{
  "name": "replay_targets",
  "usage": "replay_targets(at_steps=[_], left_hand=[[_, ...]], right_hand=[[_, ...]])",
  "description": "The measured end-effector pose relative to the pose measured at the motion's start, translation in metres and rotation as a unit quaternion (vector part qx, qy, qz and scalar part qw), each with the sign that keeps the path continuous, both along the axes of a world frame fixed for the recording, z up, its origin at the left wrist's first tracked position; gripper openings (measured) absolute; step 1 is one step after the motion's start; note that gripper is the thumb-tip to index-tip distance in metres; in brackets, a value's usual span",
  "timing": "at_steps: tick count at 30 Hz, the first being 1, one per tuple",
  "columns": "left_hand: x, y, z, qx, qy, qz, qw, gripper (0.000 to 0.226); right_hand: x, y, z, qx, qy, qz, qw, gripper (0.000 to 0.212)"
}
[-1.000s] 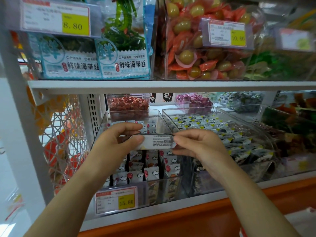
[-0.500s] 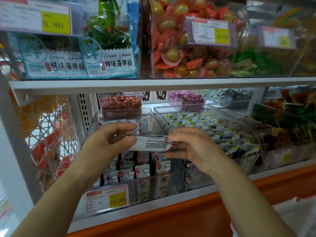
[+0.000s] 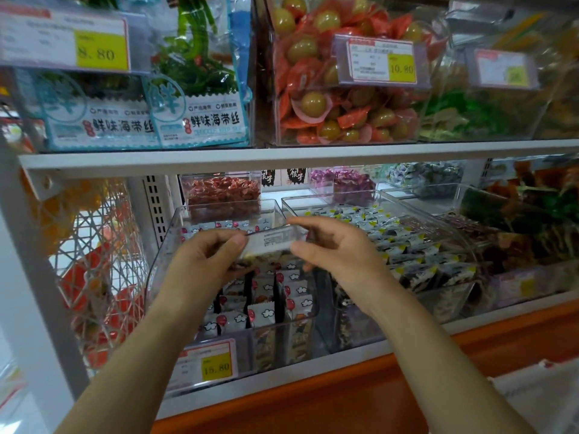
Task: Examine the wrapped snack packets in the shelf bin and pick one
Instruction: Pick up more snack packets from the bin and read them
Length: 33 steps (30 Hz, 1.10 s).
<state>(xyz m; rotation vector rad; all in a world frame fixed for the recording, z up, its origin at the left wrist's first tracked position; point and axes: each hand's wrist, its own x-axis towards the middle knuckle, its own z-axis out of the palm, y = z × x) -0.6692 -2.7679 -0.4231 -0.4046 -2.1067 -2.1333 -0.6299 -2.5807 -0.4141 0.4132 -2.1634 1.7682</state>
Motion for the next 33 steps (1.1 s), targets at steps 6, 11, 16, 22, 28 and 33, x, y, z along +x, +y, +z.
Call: replay_targets(at_steps=[6, 11, 16, 22, 28, 33], left_hand=[[-0.013, 0.012, -0.005, -0.31, 0.169, 0.086, 0.932, 0.032], [-0.037, 0.027, -0.022, -0.583, 0.174, -0.037, 0.793, 0.046], [-0.046, 0.028, -0.03, -0.656, 0.144, -0.049, 0.739, 0.052], [-0.039, 0.009, -0.023, -0.695, 0.114, -0.025, 0.71, 0.05], [-0.035, 0.01, -0.036, -0.672, 0.117, -0.014, 0.731, 0.053], [-0.038, 0.009, -0.038, -0.647, 0.106, -0.007, 0.755, 0.053]], right_hand=[[-0.019, 0.015, 0.004, -0.073, 0.033, -0.19, 0.979, 0.012], [-0.043, 0.007, 0.006, 0.085, 0.077, -0.233, 0.966, 0.017], [-0.067, 0.001, 0.013, 0.299, 0.073, -0.19, 0.932, 0.036], [-0.081, -0.01, 0.023, 0.501, 0.018, -0.137, 0.854, 0.048], [-0.086, -0.02, 0.021, 0.64, -0.004, -0.086, 0.764, 0.033], [-0.094, -0.023, 0.022, 0.714, -0.071, -0.038, 0.695, 0.038]])
